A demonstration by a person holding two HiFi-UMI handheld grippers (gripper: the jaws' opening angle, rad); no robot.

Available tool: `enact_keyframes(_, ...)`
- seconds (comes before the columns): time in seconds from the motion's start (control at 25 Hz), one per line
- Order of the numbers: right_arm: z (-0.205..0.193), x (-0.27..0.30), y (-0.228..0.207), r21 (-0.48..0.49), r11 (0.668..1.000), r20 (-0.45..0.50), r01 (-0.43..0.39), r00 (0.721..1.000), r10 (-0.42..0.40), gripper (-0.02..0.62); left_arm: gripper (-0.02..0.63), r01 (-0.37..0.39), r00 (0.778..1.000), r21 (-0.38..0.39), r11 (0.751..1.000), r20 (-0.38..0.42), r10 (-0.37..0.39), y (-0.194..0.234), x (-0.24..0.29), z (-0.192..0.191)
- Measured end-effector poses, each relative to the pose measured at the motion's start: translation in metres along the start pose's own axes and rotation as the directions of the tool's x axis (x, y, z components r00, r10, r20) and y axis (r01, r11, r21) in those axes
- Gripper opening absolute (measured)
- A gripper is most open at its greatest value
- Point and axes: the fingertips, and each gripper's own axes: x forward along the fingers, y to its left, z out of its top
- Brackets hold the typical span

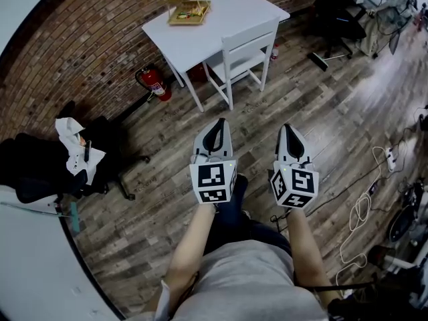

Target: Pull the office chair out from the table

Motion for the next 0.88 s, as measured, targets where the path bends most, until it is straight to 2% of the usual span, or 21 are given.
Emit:
enact_keyframes(0.32, 0.005, 0.062, -0.001, -0.014, 1.0, -0.01, -0.002, 1.0, 0.002, 0.014, 0.012, 0.023, 1.0, -0.01, 1.0, 0.002, -0.023, 0.02, 0.06, 0.003)
enact_keyframes(0.88, 0.037, 0.202, -0.005, -0.017, 1.0, -0.016, 0.02, 1.0, -0.02, 0.014, 0.012, 0.07, 0.998, -0.016, 0.997, -0.004, -0.07, 0.074, 0.192, 0.033)
